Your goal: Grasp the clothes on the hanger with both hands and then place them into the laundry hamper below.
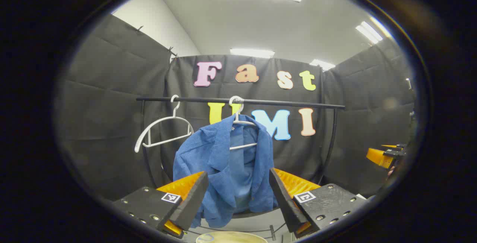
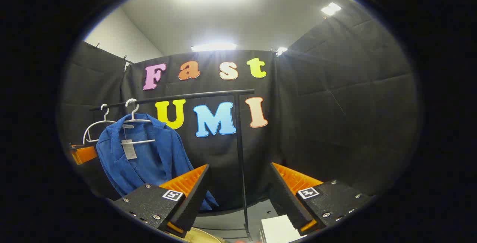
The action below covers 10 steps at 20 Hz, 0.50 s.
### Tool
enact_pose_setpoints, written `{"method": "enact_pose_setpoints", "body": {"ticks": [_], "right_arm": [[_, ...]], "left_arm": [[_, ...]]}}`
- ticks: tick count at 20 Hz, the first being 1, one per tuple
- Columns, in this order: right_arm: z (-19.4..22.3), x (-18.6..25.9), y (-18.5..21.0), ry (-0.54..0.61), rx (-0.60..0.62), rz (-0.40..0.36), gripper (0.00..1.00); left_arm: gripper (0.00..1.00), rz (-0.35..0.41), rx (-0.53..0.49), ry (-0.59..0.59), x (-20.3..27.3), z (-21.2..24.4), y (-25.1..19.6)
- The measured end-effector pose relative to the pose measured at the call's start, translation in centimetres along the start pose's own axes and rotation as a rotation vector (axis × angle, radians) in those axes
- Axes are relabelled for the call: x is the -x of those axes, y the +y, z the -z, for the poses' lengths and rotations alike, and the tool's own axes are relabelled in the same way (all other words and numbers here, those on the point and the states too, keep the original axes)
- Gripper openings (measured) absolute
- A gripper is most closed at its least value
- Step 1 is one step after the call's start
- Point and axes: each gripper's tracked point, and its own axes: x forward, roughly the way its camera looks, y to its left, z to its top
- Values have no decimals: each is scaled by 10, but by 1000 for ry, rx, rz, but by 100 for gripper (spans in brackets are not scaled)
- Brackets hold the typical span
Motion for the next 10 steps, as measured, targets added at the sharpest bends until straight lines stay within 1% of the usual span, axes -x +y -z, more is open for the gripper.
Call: {"method": "enact_pose_setpoints", "body": {"ticks": [4,7,8,9,10], "right_arm": [[-1,6,11,1,24,-21,95],[-2,13,26,2,31,-44,96],[-2,16,31,6,31,-53,92],[-1,20,39,7,31,-68,95],[-1,23,45,7,32,-79,96]], "left_arm": [[92,-2,-3,2,15,1,5],[92,-14,-10,3,29,5,15],[92,-17,-12,12,33,9,18],[92,-25,-12,21,36,13,22],[92,-34,-12,30,40,16,27]]}}
